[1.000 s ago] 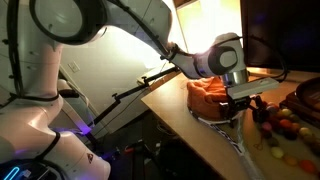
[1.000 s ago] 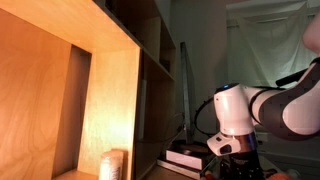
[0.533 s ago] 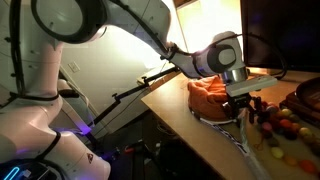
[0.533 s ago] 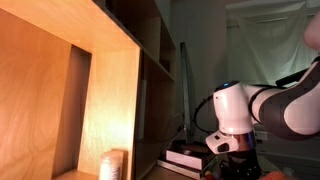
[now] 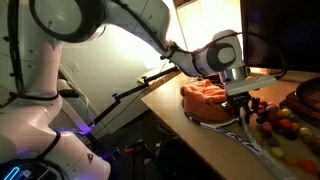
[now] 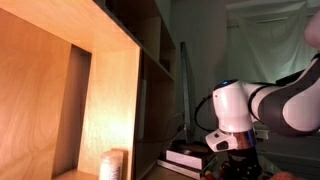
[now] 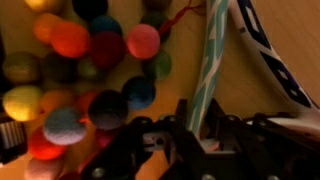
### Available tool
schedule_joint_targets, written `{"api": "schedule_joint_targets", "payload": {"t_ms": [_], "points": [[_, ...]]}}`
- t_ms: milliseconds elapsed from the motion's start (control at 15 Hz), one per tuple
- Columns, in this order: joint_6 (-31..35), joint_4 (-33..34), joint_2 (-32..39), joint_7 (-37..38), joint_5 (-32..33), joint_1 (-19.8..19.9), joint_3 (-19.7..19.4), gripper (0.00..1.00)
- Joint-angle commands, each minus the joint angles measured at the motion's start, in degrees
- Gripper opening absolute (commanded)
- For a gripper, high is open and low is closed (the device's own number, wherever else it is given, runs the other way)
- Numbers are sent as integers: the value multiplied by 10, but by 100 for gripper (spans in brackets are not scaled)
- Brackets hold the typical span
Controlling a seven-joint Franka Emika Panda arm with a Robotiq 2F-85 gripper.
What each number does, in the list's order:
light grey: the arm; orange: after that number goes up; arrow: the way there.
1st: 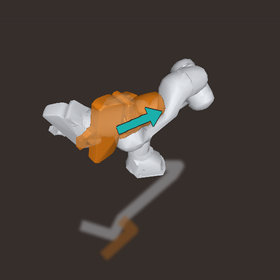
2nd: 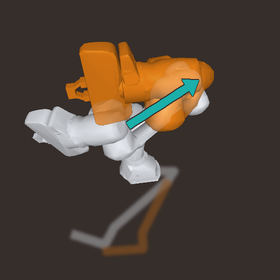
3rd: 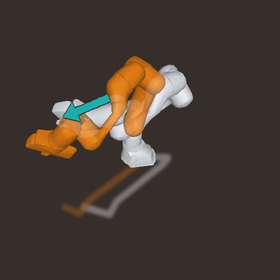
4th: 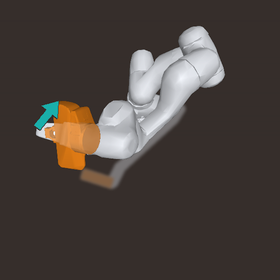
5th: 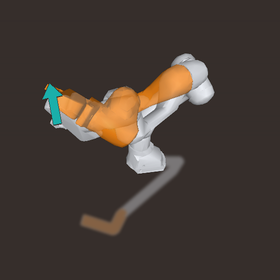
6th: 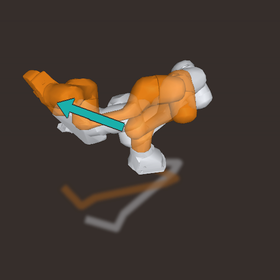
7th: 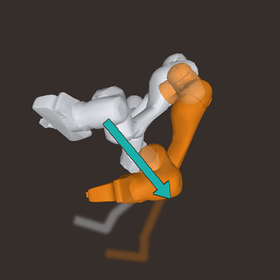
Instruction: Put the towel on the tennis racket then move the racket to the left
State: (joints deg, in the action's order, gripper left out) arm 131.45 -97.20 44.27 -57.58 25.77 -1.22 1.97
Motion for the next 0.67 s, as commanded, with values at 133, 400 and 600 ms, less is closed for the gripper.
{"api": "schedule_joint_targets", "payload": {"t_ms": [133,400,600], "points": [[37,-36,-39,-24,-14,16,17,8],[45,-47,-53,-16,-18,15,17,8],[51,-70,-77,-15,-23,18,20,8]]}}
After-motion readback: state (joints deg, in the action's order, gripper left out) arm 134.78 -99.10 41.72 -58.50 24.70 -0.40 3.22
